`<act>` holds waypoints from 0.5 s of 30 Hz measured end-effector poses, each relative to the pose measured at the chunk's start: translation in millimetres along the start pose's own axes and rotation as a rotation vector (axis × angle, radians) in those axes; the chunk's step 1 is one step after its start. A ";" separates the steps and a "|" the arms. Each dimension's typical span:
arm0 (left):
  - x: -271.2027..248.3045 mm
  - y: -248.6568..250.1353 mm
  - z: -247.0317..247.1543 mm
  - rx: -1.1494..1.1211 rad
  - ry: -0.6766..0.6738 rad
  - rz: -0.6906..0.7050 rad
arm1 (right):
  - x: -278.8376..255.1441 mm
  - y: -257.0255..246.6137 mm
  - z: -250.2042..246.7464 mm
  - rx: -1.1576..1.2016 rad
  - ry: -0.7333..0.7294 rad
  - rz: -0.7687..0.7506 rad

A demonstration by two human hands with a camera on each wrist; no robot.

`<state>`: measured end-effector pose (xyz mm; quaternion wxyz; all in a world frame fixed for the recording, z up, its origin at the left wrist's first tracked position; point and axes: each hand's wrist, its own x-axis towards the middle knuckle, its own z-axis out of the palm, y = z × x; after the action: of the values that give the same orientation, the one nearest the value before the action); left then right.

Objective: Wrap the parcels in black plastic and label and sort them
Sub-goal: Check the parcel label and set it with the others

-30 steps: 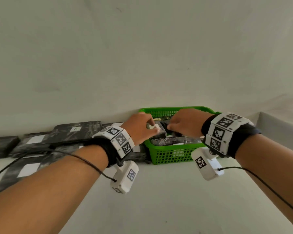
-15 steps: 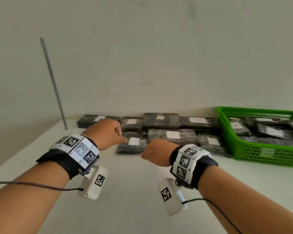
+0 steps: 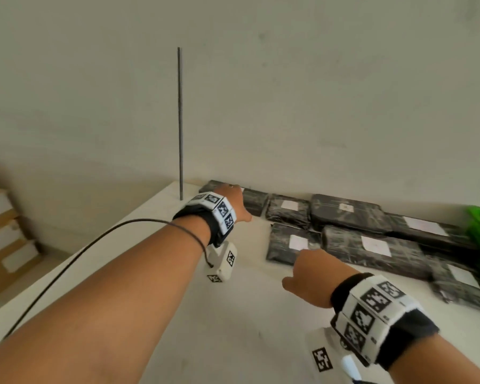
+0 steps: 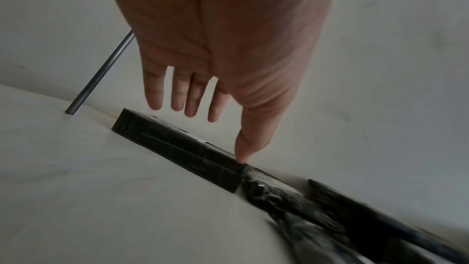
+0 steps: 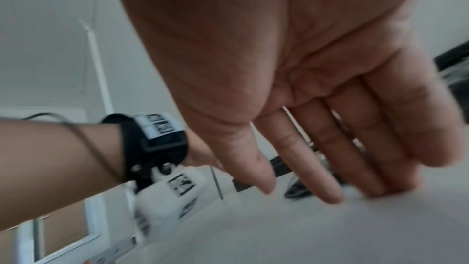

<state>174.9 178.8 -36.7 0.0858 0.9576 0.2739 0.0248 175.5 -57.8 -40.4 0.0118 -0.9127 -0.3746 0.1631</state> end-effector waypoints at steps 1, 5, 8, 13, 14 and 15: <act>10.9 -3.2 0.5 0.018 0.017 -0.006 | 3.0 -7.7 1.8 0.015 0.022 -0.030; 57.8 -10.8 8.0 0.120 0.024 0.058 | 14.9 -31.2 12.1 0.035 -0.024 -0.158; 93.6 -16.8 18.6 0.183 -0.026 0.118 | 24.4 -28.0 10.8 0.045 -0.046 -0.162; 113.3 -20.9 22.3 0.252 -0.100 0.152 | 28.1 -14.9 -0.1 0.094 -0.094 -0.169; 111.1 -21.6 19.3 0.261 -0.100 0.148 | 28.2 -14.0 0.5 0.092 -0.094 -0.173; 106.8 -21.7 15.1 0.261 -0.100 0.146 | 28.8 -13.1 1.2 0.089 -0.087 -0.178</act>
<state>255.6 251.1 -55.4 -0.0278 0.9780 0.1999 -0.0523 185.4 -28.7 -48.0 0.0504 -0.8663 -0.4468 0.2175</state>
